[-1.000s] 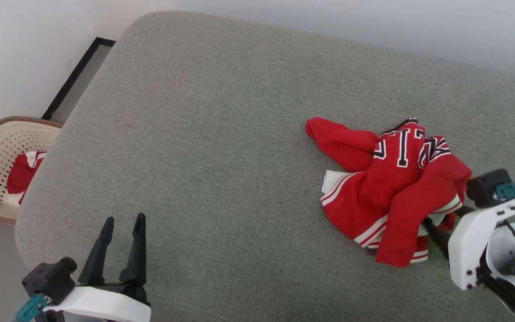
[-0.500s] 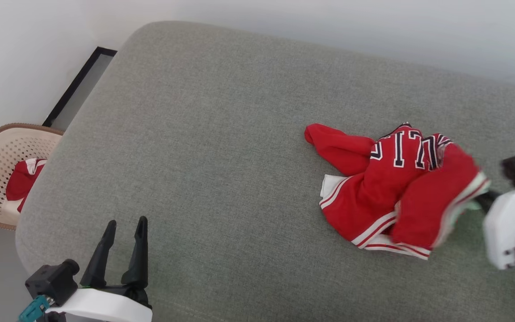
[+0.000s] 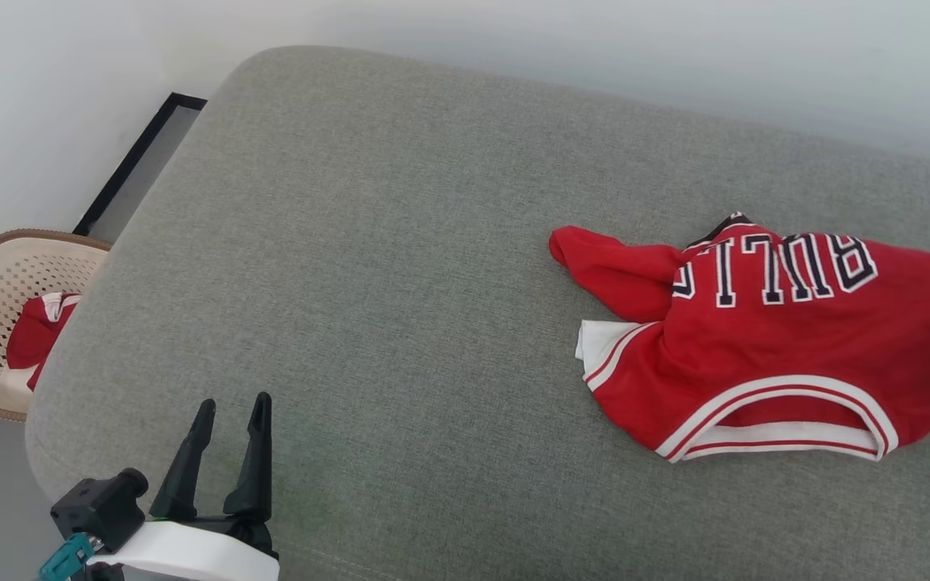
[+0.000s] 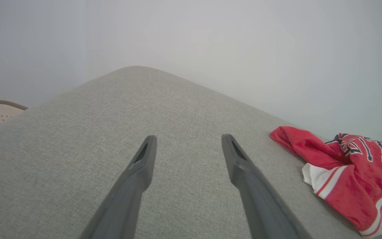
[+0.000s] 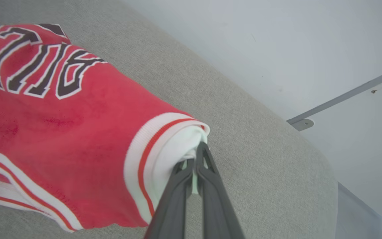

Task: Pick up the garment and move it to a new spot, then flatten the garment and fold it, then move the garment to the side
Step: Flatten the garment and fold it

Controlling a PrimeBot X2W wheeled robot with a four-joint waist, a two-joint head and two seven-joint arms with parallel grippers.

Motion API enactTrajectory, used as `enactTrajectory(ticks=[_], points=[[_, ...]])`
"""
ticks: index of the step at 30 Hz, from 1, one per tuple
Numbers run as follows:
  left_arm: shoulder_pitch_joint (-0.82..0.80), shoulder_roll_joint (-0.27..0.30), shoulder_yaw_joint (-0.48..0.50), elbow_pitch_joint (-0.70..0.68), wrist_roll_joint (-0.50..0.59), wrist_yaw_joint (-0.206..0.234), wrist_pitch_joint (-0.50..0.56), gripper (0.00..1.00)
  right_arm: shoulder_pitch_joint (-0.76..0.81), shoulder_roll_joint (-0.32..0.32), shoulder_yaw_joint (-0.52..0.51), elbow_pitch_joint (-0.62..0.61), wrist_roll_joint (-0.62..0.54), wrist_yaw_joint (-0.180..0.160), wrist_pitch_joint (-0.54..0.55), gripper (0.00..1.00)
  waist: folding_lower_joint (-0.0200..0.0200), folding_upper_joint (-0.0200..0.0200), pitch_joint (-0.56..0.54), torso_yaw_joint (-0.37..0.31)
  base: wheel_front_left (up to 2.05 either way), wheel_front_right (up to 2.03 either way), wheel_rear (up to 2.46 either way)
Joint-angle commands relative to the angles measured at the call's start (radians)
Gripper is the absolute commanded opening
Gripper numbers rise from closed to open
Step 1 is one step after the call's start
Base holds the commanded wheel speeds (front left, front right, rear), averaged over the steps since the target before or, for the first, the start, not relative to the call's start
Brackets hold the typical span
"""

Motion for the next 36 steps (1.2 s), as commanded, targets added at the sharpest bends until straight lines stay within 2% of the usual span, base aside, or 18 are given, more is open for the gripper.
enactTrajectory(ticks=[1, 7, 11, 18, 23, 31, 32, 33, 34, 35, 36], points=[[-0.002, 0.001, 0.000, 0.001, -0.009, -0.003, -0.006, 1.00, -0.016, -0.002, 0.009, -0.023, -0.007, -0.001, 0.009, 0.00, 0.0000, 0.0000, -0.002, 0.001, 0.00, 0.00, 0.00], [0.004, -0.003, 0.005, 0.000, -0.008, -0.003, -0.006, 1.00, -0.025, 0.026, 0.020, -0.088, 0.000, -0.001, 0.046, 0.00, 0.0000, 0.0000, -0.004, 0.001, 0.00, 0.00, 0.00], [0.000, -0.005, 0.006, -0.004, -0.008, -0.003, -0.006, 1.00, 0.001, 0.024, -0.004, -0.072, -0.001, -0.001, 0.071, 0.00, 0.0000, 0.0000, 0.002, 0.001, 0.00, 0.00, 0.00], [-0.003, -0.005, 0.010, -0.010, -0.007, -0.003, -0.006, 1.00, 0.079, 0.017, -0.107, 0.022, 0.013, -0.001, 0.079, 0.00, 0.0000, 0.0000, 0.022, -0.009, 0.00, 0.00, 0.00], [-0.021, -0.004, 0.002, -0.009, -0.001, -0.003, -0.006, 1.00, 0.128, 0.042, -0.167, 0.095, 0.027, -0.001, 0.072, 0.00, 0.0000, 0.0000, 0.039, -0.018, 0.00, 0.00, 0.00], [-0.056, 0.004, -0.024, -0.001, 0.005, -0.003, -0.006, 1.00, 0.104, 0.096, -0.163, 0.253, 0.059, -0.001, 0.028, 0.00, 0.0000, 0.0000, 0.064, -0.023, 0.00, 0.00, 0.00], [-0.061, 0.006, -0.029, 0.001, 0.004, -0.003, -0.006, 1.00, 0.092, 0.106, -0.159, 0.280, 0.064, -0.001, 0.018, 0.13, 0.0000, 0.0000, 0.066, -0.024, 0.00, 0.00, 0.00], [-0.066, 0.012, -0.035, 0.003, 0.007, -0.003, -0.006, 1.00, 0.079, 0.113, -0.152, 0.306, 0.065, -0.001, 0.006, 0.38, 0.0000, 0.0000, 0.067, -0.025, 0.00, 0.00, 0.00], [-0.070, 0.014, -0.040, 0.006, 0.006, -0.003, -0.006, 1.00, 0.069, 0.116, -0.141, 0.324, 0.063, -0.001, -0.006, 0.82, 0.0000, 0.0000, 0.068, -0.027, 0.00, 0.00, 0.00], [-0.077, 0.017, -0.047, 0.009, 0.001, -0.003, -0.006, 1.00, 0.058, 0.120, -0.131, 0.345, 0.066, -0.001, -0.015, 1.00, 0.0000, 0.0000, 0.068, -0.029, 0.00, 0.00, 0.00], [-0.085, 0.022, -0.055, 0.010, -0.005, -0.003, -0.006, 1.00, 0.046, 0.125, -0.125, 0.357, 0.073, -0.001, -0.022, 1.00, 0.0000, 0.0000, 0.066, -0.033, 0.00, 0.00, 0.00]])
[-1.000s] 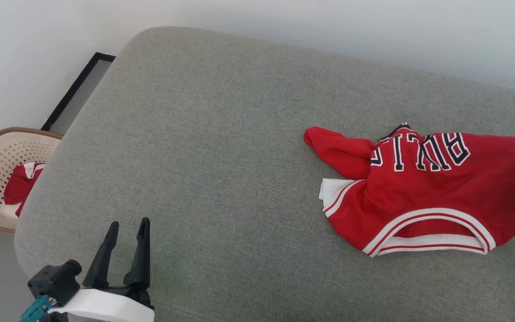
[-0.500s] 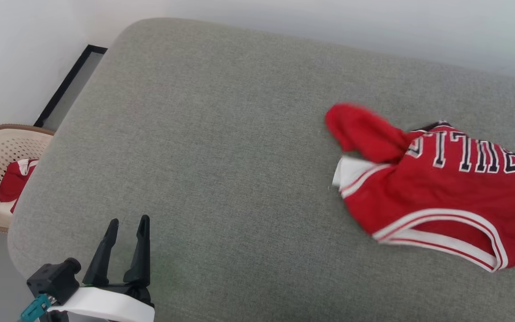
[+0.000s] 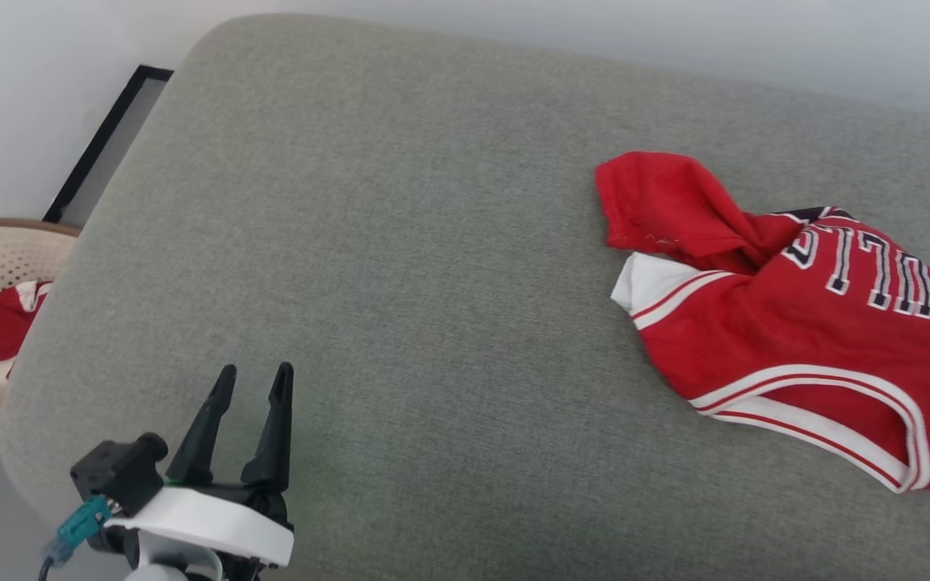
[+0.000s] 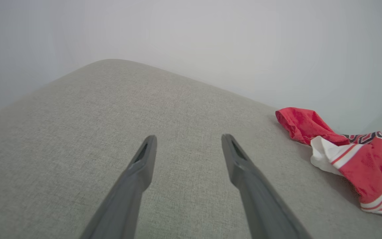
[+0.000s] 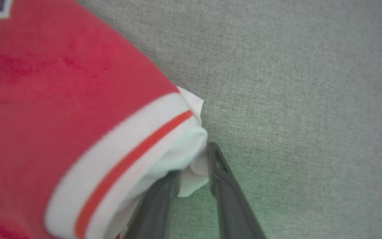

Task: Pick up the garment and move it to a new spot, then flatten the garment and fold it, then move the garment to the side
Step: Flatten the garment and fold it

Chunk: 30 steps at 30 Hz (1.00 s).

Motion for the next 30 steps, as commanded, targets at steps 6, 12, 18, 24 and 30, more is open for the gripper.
enactTrajectory(ticks=[6, 12, 18, 24, 30], points=[[-0.061, 0.054, -0.061, 0.011, -0.043, -0.003, 0.012, 1.00, -0.038, 0.000, 0.054, -0.002, 0.020, 0.000, -0.014, 1.00, 0.0000, 0.0000, -0.031, -0.042, 0.00, 0.00, 0.00], [-0.146, 0.126, -0.144, -0.017, -0.100, -0.003, 0.107, 1.00, -0.021, 0.033, 0.028, -0.092, 0.013, 0.000, -0.080, 1.00, 0.0000, 0.0000, -0.065, -0.100, 0.00, 0.00, 0.00], [-0.265, 0.199, -0.230, -0.043, -0.182, -0.003, 0.240, 1.00, -0.002, 0.132, -0.018, -0.209, -0.044, 0.000, -0.168, 1.00, 0.0000, 0.0000, -0.089, -0.179, 0.00, 0.00, 0.00], [-0.419, 0.255, -0.334, -0.022, -0.285, -0.003, 0.419, 1.00, 0.013, 0.287, -0.053, -0.329, -0.154, 0.000, -0.324, 1.00, 0.0000, 0.0000, -0.105, -0.276, 0.00, 0.00, 0.00], [-0.550, 0.267, -0.416, 0.062, -0.361, -0.003, 0.591, 1.00, 0.032, 0.409, -0.077, -0.414, -0.262, 0.000, -0.473, 1.00, 0.0000, 0.0000, -0.111, -0.354, 0.00, 0.00, 0.00]])
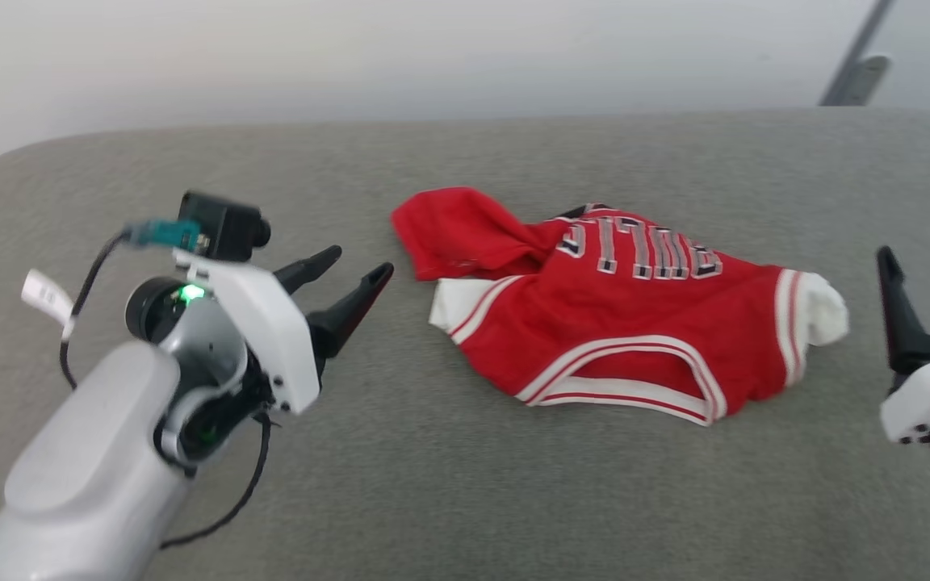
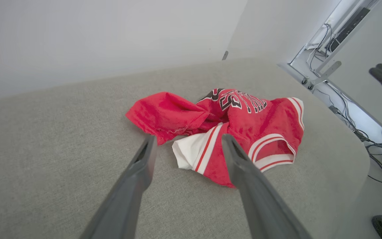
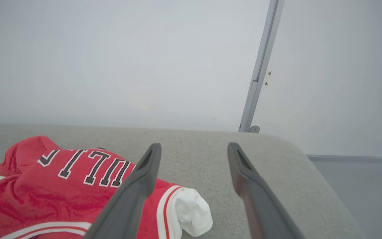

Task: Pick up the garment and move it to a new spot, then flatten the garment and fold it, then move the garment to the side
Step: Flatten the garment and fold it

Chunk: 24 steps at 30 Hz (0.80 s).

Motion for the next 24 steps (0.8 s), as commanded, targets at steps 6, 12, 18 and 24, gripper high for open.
enactTrajectory(ticks=[6, 12, 18, 24], points=[[-0.112, -0.008, -0.057, 0.111, -0.034, -0.003, 0.118, 1.00, 0.020, 0.073, 0.003, -0.038, -0.059, 0.000, -0.114, 1.00, 0.0000, 0.0000, 0.001, -0.088, 0.00, 0.00, 0.00], [-0.197, -0.038, -0.091, 0.269, -0.049, -0.001, 0.233, 1.00, 0.034, 0.130, 0.022, -0.058, -0.089, 0.000, -0.161, 1.00, 0.0000, 0.0000, 0.022, -0.159, 0.00, 0.00, 0.00], [-0.257, -0.068, -0.121, 0.422, -0.037, 0.024, 0.312, 1.00, 0.015, 0.152, 0.039, -0.047, -0.078, 0.000, -0.178, 1.00, 0.0000, 0.0000, 0.065, -0.218, 0.00, 0.00, 0.00], [-0.286, -0.097, -0.128, 0.566, -0.037, 0.052, 0.333, 1.00, -0.010, 0.165, 0.063, -0.027, -0.057, 0.000, -0.197, 1.00, 0.0000, 0.0000, 0.115, -0.264, 0.00, 0.00, 0.00]])
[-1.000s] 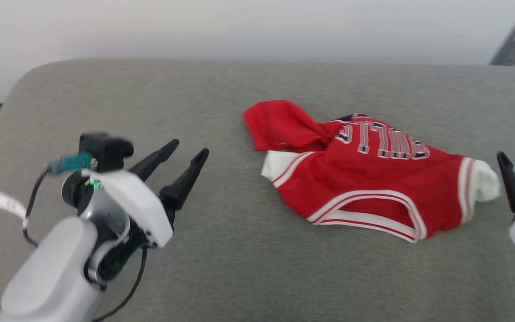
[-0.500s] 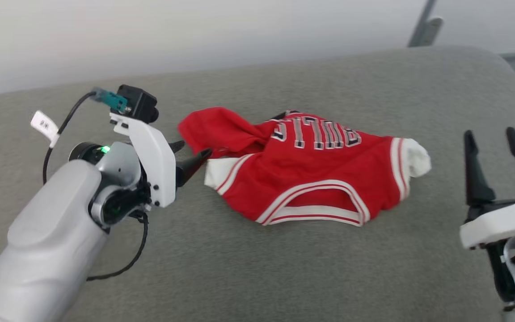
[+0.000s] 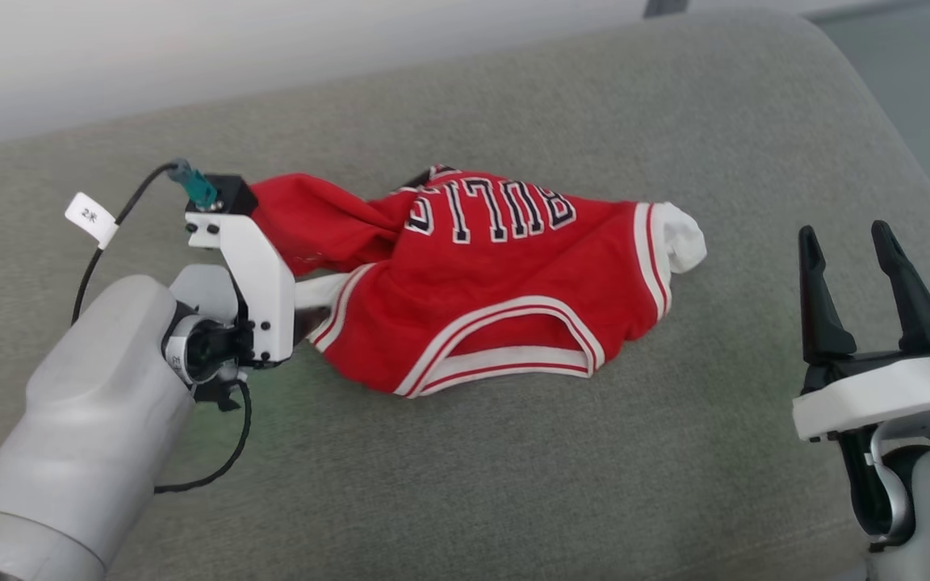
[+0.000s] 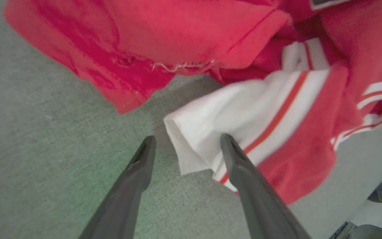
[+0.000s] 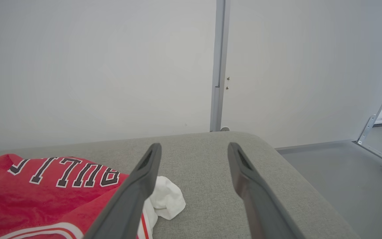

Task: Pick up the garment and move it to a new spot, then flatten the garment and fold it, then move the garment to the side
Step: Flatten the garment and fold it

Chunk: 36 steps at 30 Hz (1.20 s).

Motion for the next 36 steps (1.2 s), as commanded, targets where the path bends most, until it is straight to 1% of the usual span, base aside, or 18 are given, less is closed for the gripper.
enactTrajectory(ticks=[1, 5, 6, 7, 8, 11, 15, 20, 24, 26, 27, 29, 32, 34, 36], points=[[-0.019, -0.006, -0.008, 0.031, 0.015, 0.011, 0.013, 1.00, -0.013, 0.006, 0.008, 0.004, 0.008, 0.000, -0.011, 1.00, 0.0000, 0.0000, 0.029, -0.025, 0.00, 0.00, 0.00], [-0.022, -0.031, -0.015, 0.114, 0.013, 0.018, 0.021, 1.00, -0.029, 0.007, 0.014, 0.022, 0.015, 0.000, -0.024, 1.00, 0.0000, 0.0000, 0.054, -0.036, 0.00, 0.00, 0.00], [-0.020, -0.038, -0.017, 0.134, 0.008, 0.014, 0.025, 0.91, -0.032, 0.007, 0.016, 0.027, 0.017, 0.000, -0.028, 1.00, 0.0000, 0.0000, 0.057, -0.037, 0.00, 0.00, 0.00], [-0.020, -0.044, -0.016, 0.149, 0.002, 0.010, 0.026, 0.14, -0.036, 0.007, 0.016, 0.032, 0.019, 0.000, -0.032, 1.00, 0.0000, 0.0000, 0.061, -0.037, 0.00, 0.00, 0.00], [-0.022, -0.051, -0.016, 0.162, 0.001, 0.006, 0.021, 0.00, -0.040, 0.005, 0.018, 0.034, 0.019, 0.000, -0.033, 1.00, 0.0000, 0.0000, 0.063, -0.037, 0.00, 0.00, 0.00], [-0.032, -0.061, -0.021, 0.192, -0.002, -0.007, 0.025, 0.00, -0.050, -0.002, 0.013, 0.043, 0.024, 0.000, -0.043, 1.00, 0.0000, 0.0000, 0.066, -0.026, 0.00, 0.00, 0.00], [-0.052, -0.049, -0.015, 0.195, -0.008, -0.023, -0.005, 0.00, -0.036, -0.009, -0.005, 0.052, 0.017, 0.000, -0.048, 1.00, 0.0000, 0.0000, 0.050, 0.006, 0.00, 0.00, 0.00], [-0.041, -0.013, -0.016, 0.150, -0.004, -0.041, -0.057, 0.00, -0.007, -0.016, -0.032, 0.054, 0.002, 0.000, -0.034, 1.00, 0.0000, 0.0000, 0.010, 0.062, 0.00, 0.00, 0.00], [-0.005, 0.026, -0.010, 0.085, -0.012, -0.042, -0.094, 0.00, 0.022, -0.016, -0.056, 0.049, -0.014, 0.000, -0.019, 1.00, 0.0000, 0.0000, -0.025, 0.111, 0.00, 0.00, 0.00], [0.024, 0.055, 0.000, 0.048, -0.020, -0.039, -0.107, 0.00, 0.036, -0.014, -0.065, 0.045, -0.016, 0.000, -0.009, 1.00, 0.0000, 0.0000, -0.044, 0.133, 0.00, 0.00, 0.00], [0.024, 0.055, 0.000, 0.048, -0.020, -0.039, -0.107, 0.00, 0.036, -0.014, -0.065, 0.045, -0.016, 0.000, -0.009, 1.00, 0.0000, 0.0000, -0.044, 0.133, 0.00, 0.00, 0.00], [0.057, 0.088, 0.009, 0.002, -0.028, -0.027, -0.110, 0.00, 0.049, -0.012, -0.070, 0.039, -0.023, 0.000, 0.000, 1.00, 0.0000, 0.0000, -0.060, 0.152, 0.00, 0.00, 0.00], [0.123, 0.138, 0.026, -0.088, -0.047, 0.002, -0.113, 0.00, 0.071, -0.008, -0.077, 0.029, -0.025, 0.000, 0.014, 1.00, 0.0000, 0.0000, -0.081, 0.177, 0.00, 0.00, 0.00], [0.180, 0.183, 0.042, -0.157, -0.064, 0.036, -0.112, 0.00, 0.082, -0.006, -0.080, 0.025, -0.026, 0.000, 0.022, 1.00, 0.0000, 0.0000, -0.092, 0.189, 0.00, 0.00, 0.00], [0.248, 0.228, 0.060, -0.233, -0.078, 0.080, -0.105, 0.00, 0.094, -0.004, -0.080, 0.020, -0.027, 0.000, 0.030, 1.00, 0.0000, 0.0000, -0.100, 0.198, 0.00, 0.00, 0.00]])
